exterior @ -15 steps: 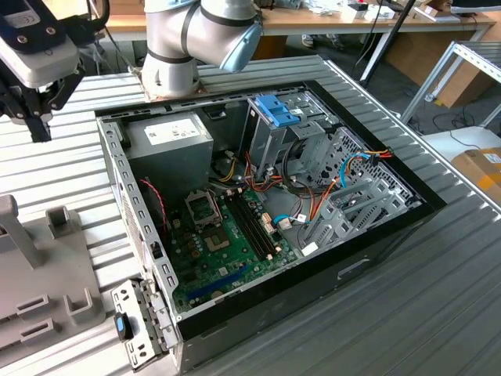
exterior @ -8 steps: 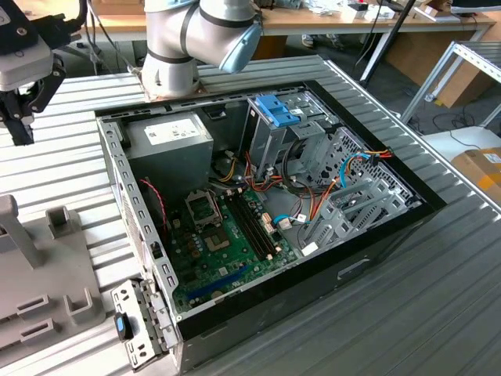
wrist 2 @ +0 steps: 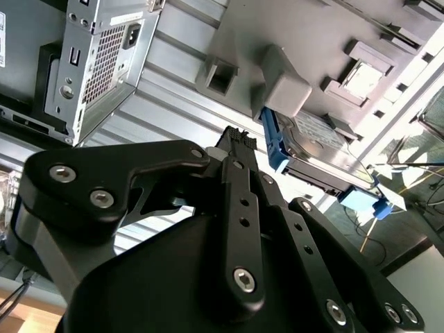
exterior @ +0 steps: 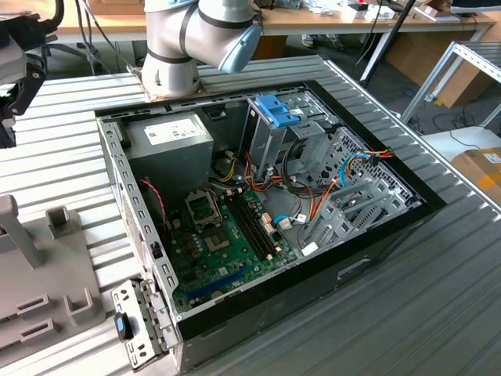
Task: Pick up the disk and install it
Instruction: 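Reach for the disk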
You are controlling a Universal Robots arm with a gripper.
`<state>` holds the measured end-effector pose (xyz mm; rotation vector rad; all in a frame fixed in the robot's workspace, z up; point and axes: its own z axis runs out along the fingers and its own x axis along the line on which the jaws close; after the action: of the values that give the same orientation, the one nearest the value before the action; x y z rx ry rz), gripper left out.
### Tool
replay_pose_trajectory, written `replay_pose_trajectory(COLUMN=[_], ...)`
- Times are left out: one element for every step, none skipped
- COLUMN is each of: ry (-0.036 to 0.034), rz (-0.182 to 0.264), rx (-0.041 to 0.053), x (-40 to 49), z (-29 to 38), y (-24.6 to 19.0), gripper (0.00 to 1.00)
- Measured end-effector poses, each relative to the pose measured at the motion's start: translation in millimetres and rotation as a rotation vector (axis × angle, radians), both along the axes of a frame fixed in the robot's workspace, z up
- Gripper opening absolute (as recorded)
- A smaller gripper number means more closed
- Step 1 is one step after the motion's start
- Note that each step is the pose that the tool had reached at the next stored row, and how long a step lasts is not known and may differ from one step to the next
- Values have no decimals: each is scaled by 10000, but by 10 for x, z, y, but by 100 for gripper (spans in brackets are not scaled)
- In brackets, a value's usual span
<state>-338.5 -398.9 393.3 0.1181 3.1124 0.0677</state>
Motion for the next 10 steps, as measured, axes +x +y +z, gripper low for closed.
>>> replay_pose_trajectory(ry=[1, 1, 1, 1, 1, 1, 1, 0, 1, 1], rz=[0, 0, 0, 1, 2, 1, 1, 1, 1, 1], rx=[-1, -1, -1, -1, 0, 0, -1, 0, 0, 0], x=[-25, -46, -119, -156, -157, -157, -158, -158, -160, -161], z=[0, 1, 1, 0, 1, 1, 1, 0, 1, 0], y=[0, 0, 0, -1, 0, 0, 0, 0, 0, 0], gripper=[11, 11, 11, 11, 11, 11, 11, 11, 11, 11])
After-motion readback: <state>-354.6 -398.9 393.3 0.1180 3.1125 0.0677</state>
